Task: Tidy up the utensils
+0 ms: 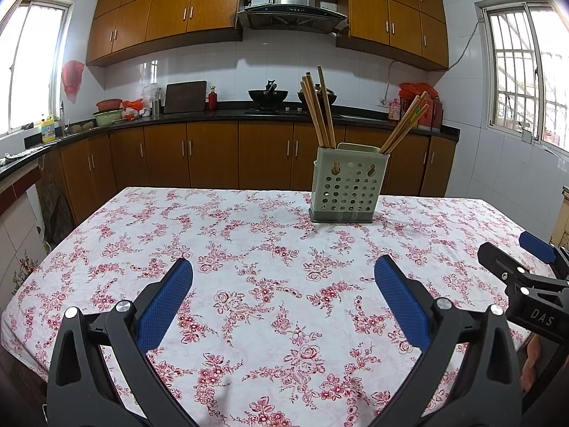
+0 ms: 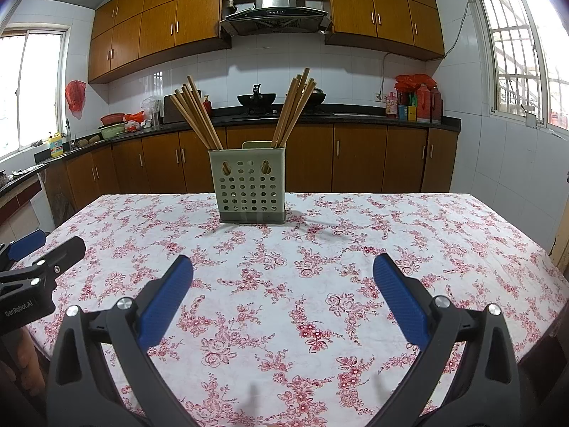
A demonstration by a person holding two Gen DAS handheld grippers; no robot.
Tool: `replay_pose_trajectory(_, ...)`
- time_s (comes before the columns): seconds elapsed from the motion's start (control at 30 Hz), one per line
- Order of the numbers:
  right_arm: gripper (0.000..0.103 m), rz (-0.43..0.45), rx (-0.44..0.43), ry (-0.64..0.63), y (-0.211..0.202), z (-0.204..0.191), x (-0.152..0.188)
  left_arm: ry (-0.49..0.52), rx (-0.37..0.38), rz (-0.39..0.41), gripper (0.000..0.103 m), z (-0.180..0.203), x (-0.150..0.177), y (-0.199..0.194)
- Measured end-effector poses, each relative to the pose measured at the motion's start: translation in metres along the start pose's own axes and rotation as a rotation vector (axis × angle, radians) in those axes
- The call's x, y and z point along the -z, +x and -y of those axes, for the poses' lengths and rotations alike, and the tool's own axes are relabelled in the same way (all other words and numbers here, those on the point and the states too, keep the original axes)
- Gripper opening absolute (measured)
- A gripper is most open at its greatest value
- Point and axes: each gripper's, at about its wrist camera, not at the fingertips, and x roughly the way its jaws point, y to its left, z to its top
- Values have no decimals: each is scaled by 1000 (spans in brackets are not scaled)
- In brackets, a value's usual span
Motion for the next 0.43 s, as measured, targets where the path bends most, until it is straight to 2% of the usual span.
replay_pose_trajectory(0.43, 99, 0, 0, 0, 0, 0, 0, -8, -10, -5, 101, -1, 1, 1)
